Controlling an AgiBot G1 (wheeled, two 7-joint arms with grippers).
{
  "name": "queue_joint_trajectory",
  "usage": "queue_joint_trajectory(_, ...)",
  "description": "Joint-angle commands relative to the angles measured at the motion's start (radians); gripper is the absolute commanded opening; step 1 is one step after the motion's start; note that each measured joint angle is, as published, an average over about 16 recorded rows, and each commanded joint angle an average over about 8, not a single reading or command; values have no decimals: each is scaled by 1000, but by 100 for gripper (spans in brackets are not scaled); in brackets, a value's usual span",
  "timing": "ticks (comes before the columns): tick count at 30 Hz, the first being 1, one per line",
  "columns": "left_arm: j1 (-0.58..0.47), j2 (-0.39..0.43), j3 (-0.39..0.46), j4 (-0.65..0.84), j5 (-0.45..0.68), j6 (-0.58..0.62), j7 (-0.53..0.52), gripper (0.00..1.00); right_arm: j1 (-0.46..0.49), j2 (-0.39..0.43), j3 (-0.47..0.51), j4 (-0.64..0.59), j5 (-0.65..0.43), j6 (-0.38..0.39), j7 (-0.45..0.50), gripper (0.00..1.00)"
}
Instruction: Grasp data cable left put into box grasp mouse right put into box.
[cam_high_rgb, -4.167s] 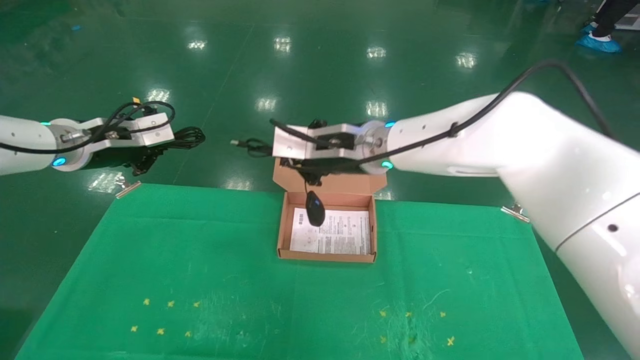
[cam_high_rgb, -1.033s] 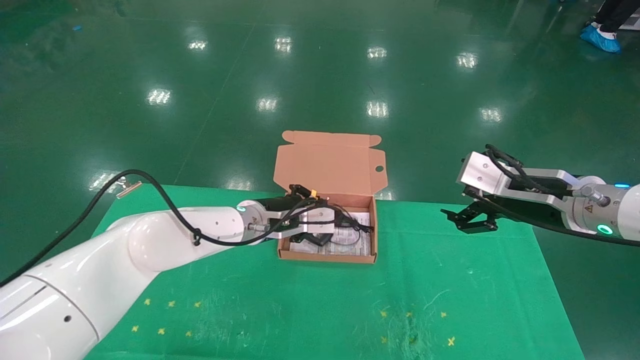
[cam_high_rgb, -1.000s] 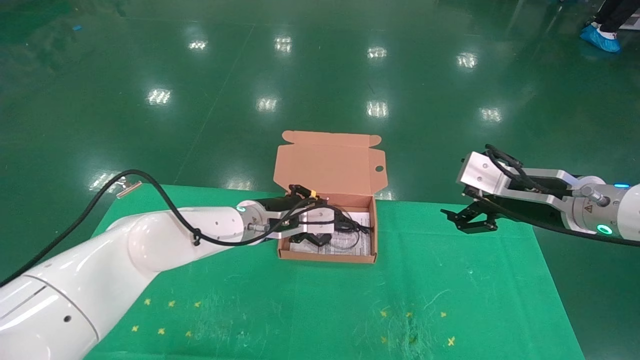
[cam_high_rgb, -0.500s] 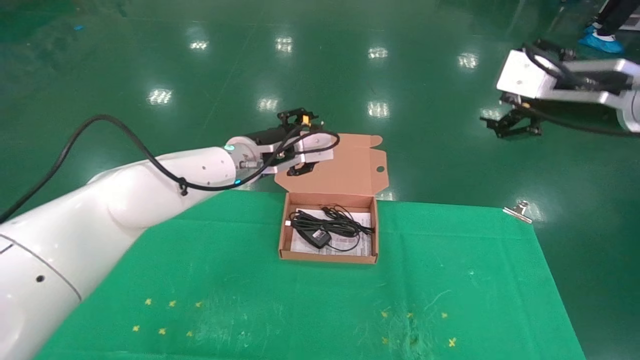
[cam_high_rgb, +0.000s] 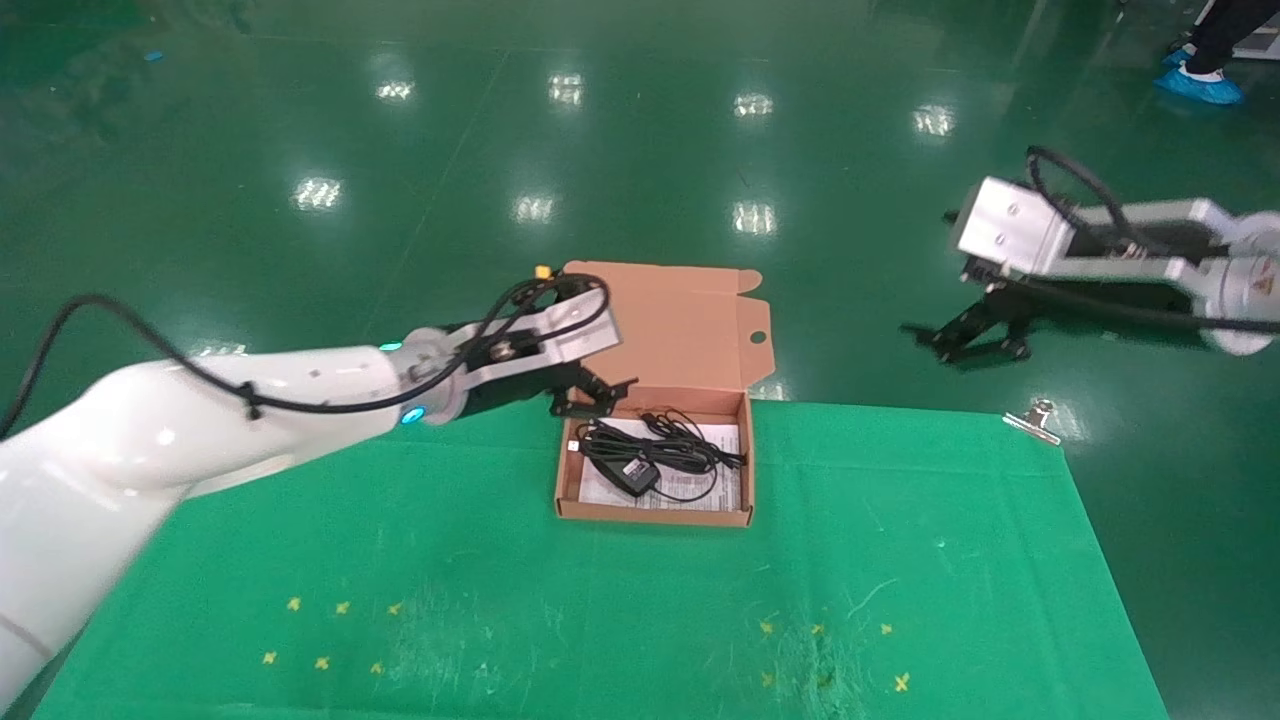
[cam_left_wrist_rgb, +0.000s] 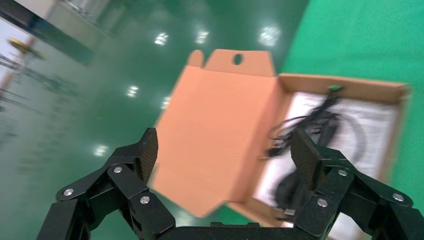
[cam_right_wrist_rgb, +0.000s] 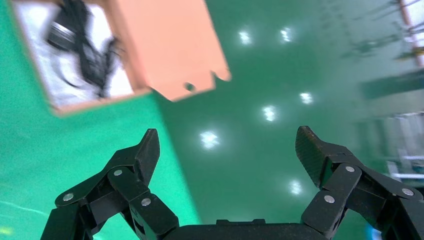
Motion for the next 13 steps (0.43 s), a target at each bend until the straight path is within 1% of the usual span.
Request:
queue_joint_trajectory(1,18,-25,-26,-21,-32,38,-10,100,-28,2,30,2,37,-27,-10,100)
queue_joint_trajectory(10,96,-137,-142,-115,-176,210,-54,100,-151,10,165,11,204,-145,-53,100)
queue_joint_trajectory(13,109,-155,-161,-130,-199,239,-61,100,-172,12,187,13,231,-165,-60,100)
